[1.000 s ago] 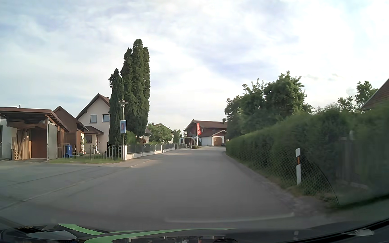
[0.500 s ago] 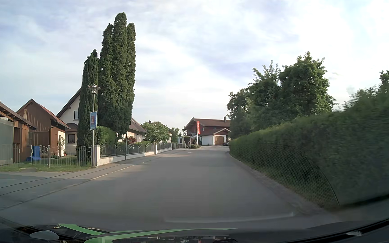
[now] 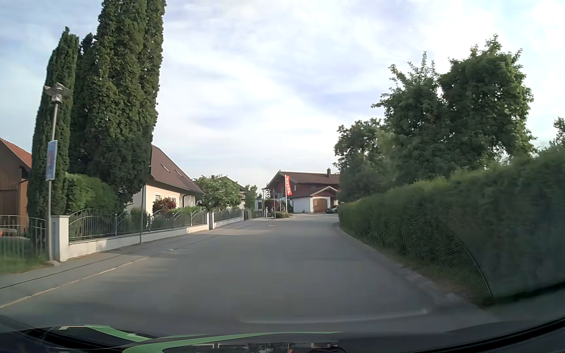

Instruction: Follow the waypoints while adhering to traffic rules and regulations

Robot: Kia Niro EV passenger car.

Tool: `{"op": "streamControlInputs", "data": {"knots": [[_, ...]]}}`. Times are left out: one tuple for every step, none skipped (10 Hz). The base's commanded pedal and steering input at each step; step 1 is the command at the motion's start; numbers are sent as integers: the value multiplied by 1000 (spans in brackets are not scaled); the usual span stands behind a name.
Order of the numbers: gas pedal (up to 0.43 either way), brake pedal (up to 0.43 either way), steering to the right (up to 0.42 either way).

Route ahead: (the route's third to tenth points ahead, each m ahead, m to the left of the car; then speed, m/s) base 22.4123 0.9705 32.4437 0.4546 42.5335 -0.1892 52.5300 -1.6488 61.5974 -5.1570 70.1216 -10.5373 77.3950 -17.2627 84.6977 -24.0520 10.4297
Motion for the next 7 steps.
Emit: {"op": "streamControlInputs", "data": {"knots": [[79,0,1],[79,0,4],[87,0,4],[87,0,4],[87,0,4],[87,0,4],[87,0,4]]}}
